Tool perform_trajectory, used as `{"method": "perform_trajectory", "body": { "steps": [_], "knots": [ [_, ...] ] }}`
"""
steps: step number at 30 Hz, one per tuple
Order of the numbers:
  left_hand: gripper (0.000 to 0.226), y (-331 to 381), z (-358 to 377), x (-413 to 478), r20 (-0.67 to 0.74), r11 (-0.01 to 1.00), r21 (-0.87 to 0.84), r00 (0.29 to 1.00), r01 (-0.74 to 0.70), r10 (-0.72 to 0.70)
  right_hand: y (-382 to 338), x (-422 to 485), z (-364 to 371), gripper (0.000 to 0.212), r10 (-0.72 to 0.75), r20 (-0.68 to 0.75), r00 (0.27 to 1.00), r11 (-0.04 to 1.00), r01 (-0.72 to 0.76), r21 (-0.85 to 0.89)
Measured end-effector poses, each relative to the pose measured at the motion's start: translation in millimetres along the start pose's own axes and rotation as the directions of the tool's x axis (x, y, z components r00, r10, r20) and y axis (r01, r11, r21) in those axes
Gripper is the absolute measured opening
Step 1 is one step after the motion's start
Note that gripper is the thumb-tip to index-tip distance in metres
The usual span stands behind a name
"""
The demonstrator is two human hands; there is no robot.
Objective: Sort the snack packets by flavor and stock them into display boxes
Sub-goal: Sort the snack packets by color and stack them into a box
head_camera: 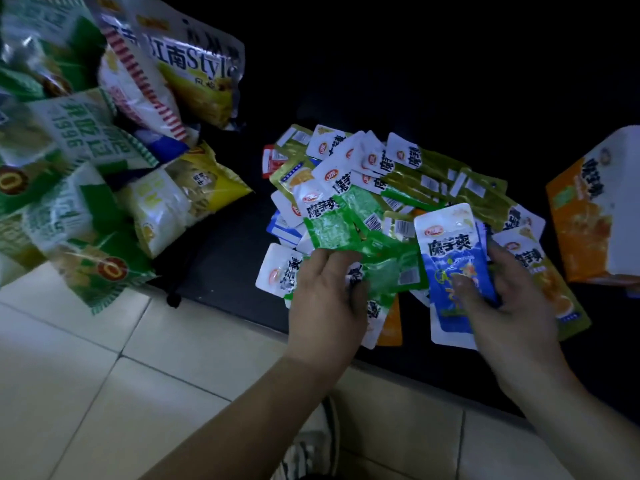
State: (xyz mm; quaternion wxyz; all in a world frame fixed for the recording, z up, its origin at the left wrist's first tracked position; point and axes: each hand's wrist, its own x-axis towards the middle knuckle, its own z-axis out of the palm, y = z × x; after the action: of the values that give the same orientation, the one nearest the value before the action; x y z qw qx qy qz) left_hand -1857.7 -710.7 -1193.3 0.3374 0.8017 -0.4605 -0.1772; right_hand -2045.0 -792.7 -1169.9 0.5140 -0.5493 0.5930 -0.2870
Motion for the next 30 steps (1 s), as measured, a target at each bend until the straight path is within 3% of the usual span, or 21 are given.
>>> {"method": "perform_trajectory", "body": {
  "steps": [3, 6, 8, 11, 14, 18, 21, 27, 30],
  "knots": [
    [0.014, 2, -19, 4, -0.01, 0.997, -0.069, 0.999, 0.031, -0.032, -3, -4, 0, 0.062, -0.044, -0.003, 0.999, 0.999, 0.044, -0.016],
    [0.017, -18, -35, 11, 0.022, 0.983, -0.15, 0.994, 0.11, -0.108, -5, -4, 7, 0.065, -0.068, 0.059, 0.996, 0.996, 0.07, -0.046],
    [0.023, -38, -50, 19, 0.065, 0.998, 0.033, 0.996, 0.053, -0.055, -4, -6, 15, 0.068, -0.092, 0.137, 0.986, 0.99, 0.105, -0.095],
    [0.036, -59, -59, 24, 0.207, 0.93, 0.349, 0.978, -0.11, 0.038, -2, -8, 23, 0.07, -0.078, 0.21, 0.975, 0.969, 0.124, -0.214],
    [0.047, -59, -62, 29, 0.29, 0.911, 0.378, 0.956, -0.162, 0.05, 2, 1, 22, 0.068, -0.044, 0.222, 0.974, 0.935, 0.118, -0.334],
    [0.074, -58, -65, 36, 0.306, 0.867, 0.425, 0.943, -0.261, 0.134, 3, 8, 17, 0.067, -0.014, 0.235, 0.972, 0.95, 0.086, -0.299],
    [0.07, -63, -65, 36, 0.275, 0.803, 0.509, 0.943, -0.31, 0.19, 10, 9, 14, 0.068, -0.058, 0.254, 0.965, 0.939, 0.139, -0.314],
    [0.041, -47, -74, 37, 0.1, 0.859, 0.458, 0.974, -0.227, 0.204, 18, 12, 9, 0.065, -0.116, 0.251, 0.961, 0.953, 0.179, -0.243],
    [0.037, -22, -82, 29, -0.029, 0.98, 0.178, 0.996, 0.087, -0.083, 18, 12, 9, 0.062, -0.104, 0.25, 0.963, 0.962, 0.162, -0.222]
  ]
}}
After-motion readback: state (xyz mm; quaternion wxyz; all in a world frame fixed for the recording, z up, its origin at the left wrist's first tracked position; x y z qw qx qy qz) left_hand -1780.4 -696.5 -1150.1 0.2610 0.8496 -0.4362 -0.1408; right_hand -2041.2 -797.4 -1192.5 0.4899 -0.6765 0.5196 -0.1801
